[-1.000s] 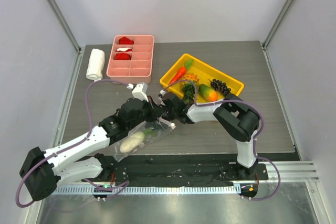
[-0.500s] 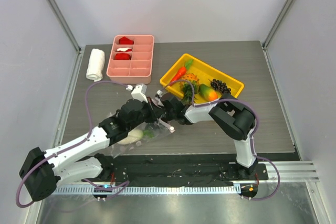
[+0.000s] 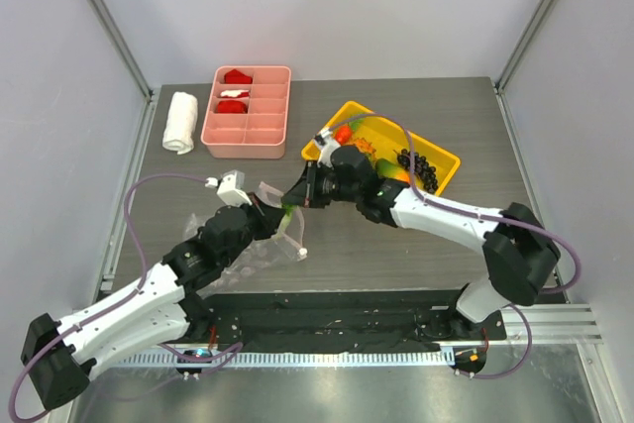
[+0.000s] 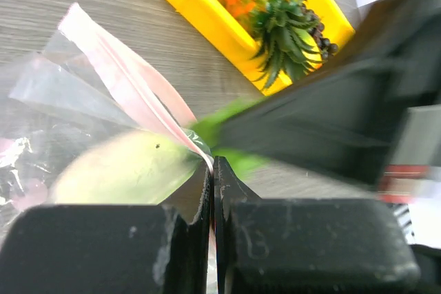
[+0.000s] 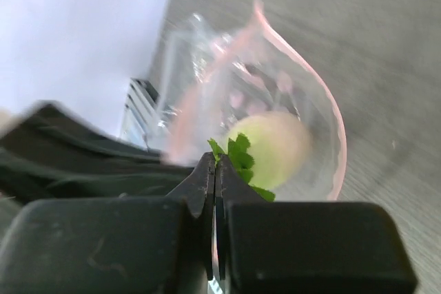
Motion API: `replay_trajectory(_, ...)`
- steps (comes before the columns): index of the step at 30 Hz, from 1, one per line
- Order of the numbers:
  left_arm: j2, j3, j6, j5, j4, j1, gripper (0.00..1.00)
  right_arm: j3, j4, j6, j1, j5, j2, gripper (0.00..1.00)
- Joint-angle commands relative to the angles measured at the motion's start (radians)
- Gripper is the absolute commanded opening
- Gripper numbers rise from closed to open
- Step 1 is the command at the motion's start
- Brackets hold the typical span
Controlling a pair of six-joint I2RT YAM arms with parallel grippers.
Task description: Open the zip-top bag and remove the fake food
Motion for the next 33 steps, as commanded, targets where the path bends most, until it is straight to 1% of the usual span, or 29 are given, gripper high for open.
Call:
replay_trajectory(1, 0.019, 0.015, -0.009, -0.045, 0.000, 0.000, 0.00, 0.126, -0.123, -0.128, 0.002, 0.104, -0.084, 0.01)
replay_trajectory(3, 0.033, 0.024, -0.006, -0.038, -0.003, 0.000, 0.00, 0.171, -0.213, -0.167, 0.000, 0.136, -0.103, 0.02)
replay_trajectory(5, 0.043, 0.024, -0.003, -0.038, 0.004, 0.000, 0.00, 0.243, -0.283, -0.236, 0.000, 0.238, -0.141, 0.01)
replay_trajectory(6, 0.046, 0.022, -0.001, -0.041, 0.004, 0.000, 0.00, 0.266, -0.351, -0.259, 0.002, 0.288, -0.156, 0.01)
replay_trajectory(7, 0.049, 0.021, -0.001, -0.048, 0.004, 0.000, 0.00, 0.307, -0.382, -0.280, 0.000, 0.396, -0.184, 0.01)
replay_trajectory(8, 0.050, 0.021, -0.001, -0.051, 0.003, 0.000, 0.00, 0.323, -0.410, -0.317, -0.008, 0.449, -0.202, 0.01)
replay_trajectory(10, 0.061, 0.025, 0.009, -0.064, -0.003, 0.000, 0.00, 0.357, -0.479, -0.339, -0.037, 0.514, -0.241, 0.01)
replay_trajectory(11, 0.062, 0.031, 0.015, -0.068, -0.005, 0.000, 0.00, 0.363, -0.499, -0.344, -0.091, 0.534, -0.251, 0.01)
replay_trajectory(14, 0.078, 0.074, 0.061, -0.100, -0.046, 0.013, 0.00, 0.358, -0.556, -0.334, -0.191, 0.532, -0.304, 0.01)
replay_trajectory(15, 0.084, 0.090, 0.072, -0.111, -0.066, 0.021, 0.00, 0.339, -0.565, -0.339, -0.255, 0.531, -0.319, 0.01)
replay_trajectory(16, 0.092, 0.107, 0.081, -0.111, -0.091, 0.050, 0.00, 0.331, -0.568, -0.342, -0.293, 0.531, -0.328, 0.02)
replay_trajectory(17, 0.107, 0.129, 0.097, -0.082, -0.094, 0.070, 0.00, 0.323, -0.570, -0.350, -0.326, 0.531, -0.340, 0.02)
replay_trajectory(18, 0.121, 0.142, 0.104, -0.059, -0.091, 0.093, 0.00, 0.306, -0.571, -0.360, -0.401, 0.531, -0.342, 0.02)
replay_trajectory(19, 0.136, 0.156, 0.109, -0.032, -0.088, 0.148, 0.00, 0.299, -0.573, -0.364, -0.434, 0.532, -0.339, 0.01)
replay_trajectory(20, 0.154, 0.169, 0.115, 0.022, -0.089, 0.176, 0.00, 0.288, -0.568, -0.370, -0.464, 0.535, -0.337, 0.02)
replay_trajectory(22, 0.217, 0.220, 0.123, 0.059, -0.095, 0.246, 0.00, 0.265, -0.539, -0.376, -0.547, 0.503, -0.304, 0.02)
replay_trajectory(24, 0.292, 0.272, 0.138, 0.102, -0.095, 0.279, 0.00, 0.260, -0.521, -0.374, -0.589, 0.474, -0.256, 0.02)
replay_trajectory(26, 0.343, 0.309, 0.147, 0.108, -0.108, 0.303, 0.00, 0.249, -0.489, -0.379, -0.626, 0.459, -0.229, 0.01)
replay_trajectory(29, 0.423, 0.366, 0.167, 0.076, -0.146, 0.308, 0.00, 0.243, -0.406, -0.385, -0.652, 0.433, -0.151, 0.01)
replay_trajectory(31, 0.464, 0.392, 0.179, 0.071, -0.152, 0.309, 0.01, 0.266, -0.386, -0.384, -0.656, 0.413, -0.095, 0.01)
replay_trajectory(32, 0.473, 0.401, 0.180, 0.071, -0.157, 0.309, 0.04, 0.274, -0.357, -0.382, -0.655, 0.404, -0.078, 0.02)
replay_trajectory(33, 0.480, 0.407, 0.181, 0.071, -0.164, 0.309, 0.10, 0.285, -0.340, -0.380, -0.655, 0.394, -0.061, 0.02)
